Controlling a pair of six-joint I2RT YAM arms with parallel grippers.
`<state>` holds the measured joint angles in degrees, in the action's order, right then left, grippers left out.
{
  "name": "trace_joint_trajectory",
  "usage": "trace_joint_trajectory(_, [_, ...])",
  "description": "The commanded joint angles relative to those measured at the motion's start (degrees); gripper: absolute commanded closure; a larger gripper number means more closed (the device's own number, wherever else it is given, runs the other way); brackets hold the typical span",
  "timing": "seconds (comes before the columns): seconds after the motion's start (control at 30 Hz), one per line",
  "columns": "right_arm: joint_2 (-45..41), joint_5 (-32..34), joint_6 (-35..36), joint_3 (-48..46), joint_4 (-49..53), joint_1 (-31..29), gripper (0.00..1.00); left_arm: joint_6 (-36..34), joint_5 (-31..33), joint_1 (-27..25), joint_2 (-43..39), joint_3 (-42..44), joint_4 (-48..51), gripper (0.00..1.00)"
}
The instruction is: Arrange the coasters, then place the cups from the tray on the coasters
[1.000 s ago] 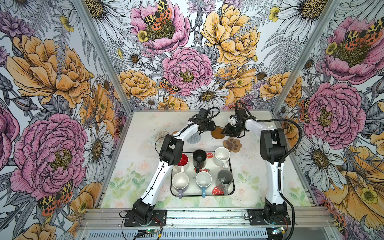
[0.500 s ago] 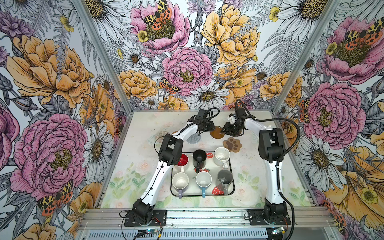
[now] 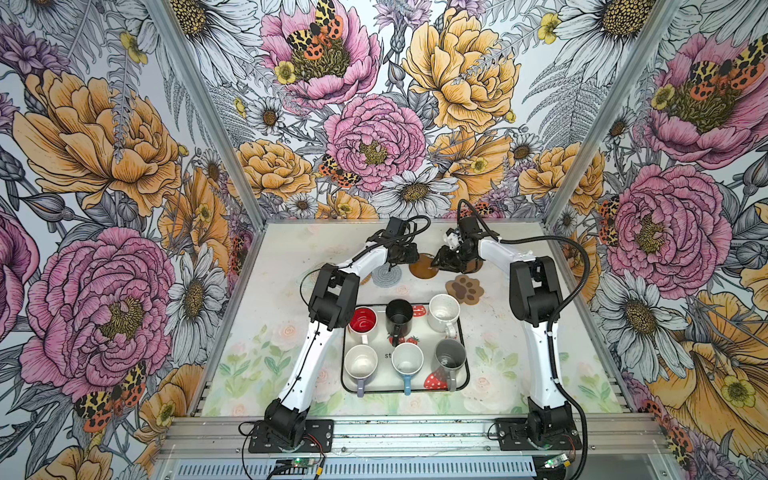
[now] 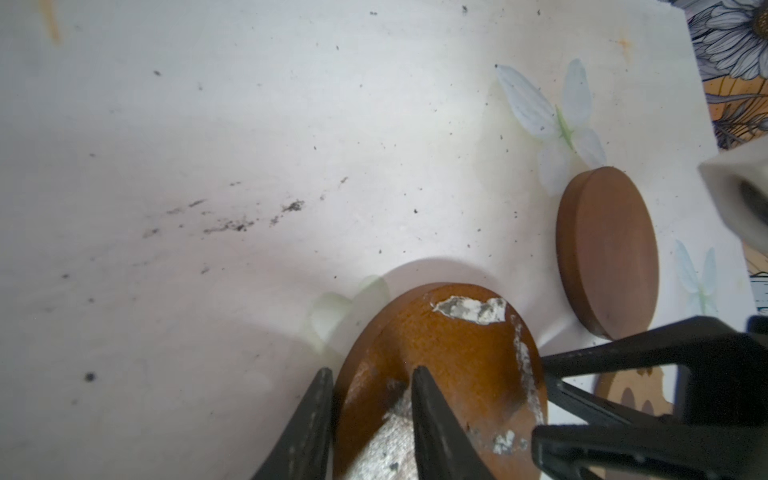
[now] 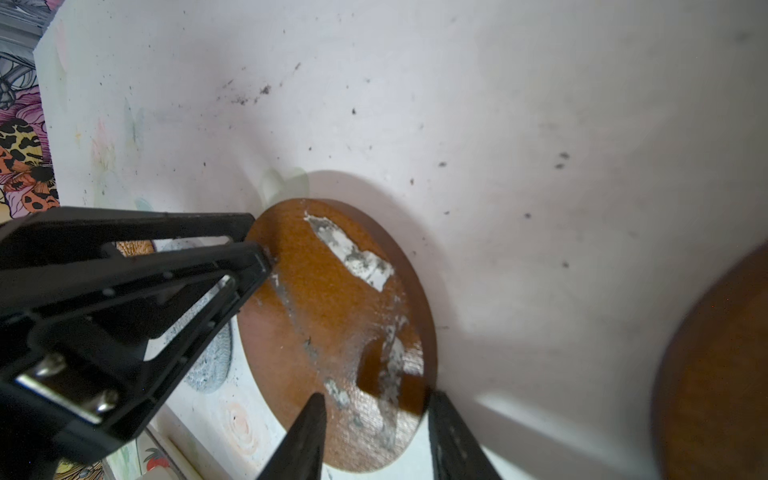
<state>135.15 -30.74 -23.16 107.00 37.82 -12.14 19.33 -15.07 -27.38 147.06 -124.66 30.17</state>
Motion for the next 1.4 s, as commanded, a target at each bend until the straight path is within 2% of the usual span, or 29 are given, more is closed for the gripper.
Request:
trace_joint_trajectory(0.0, [2.4, -0.54, -0.75, 0.41, 0.32, -1.33, 0.57, -1.75, 1.45, -0.11, -1.58, 2.61, 3.48, 0.67])
trace_joint_trajectory(1.0, [-2.0, -0.28, 1.97, -7.0, 0.08, -3.29, 0.58, -5.45, 6.35, -0.31, -5.89, 6.79, 7.96, 0.72])
trace_joint_trajectory(1.37, [-2.42, -0.25, 2.15, -5.88, 0.31, -3.08, 0.57, -5.45, 7.32, -0.13, -7.04, 5.07, 8.32, 0.63])
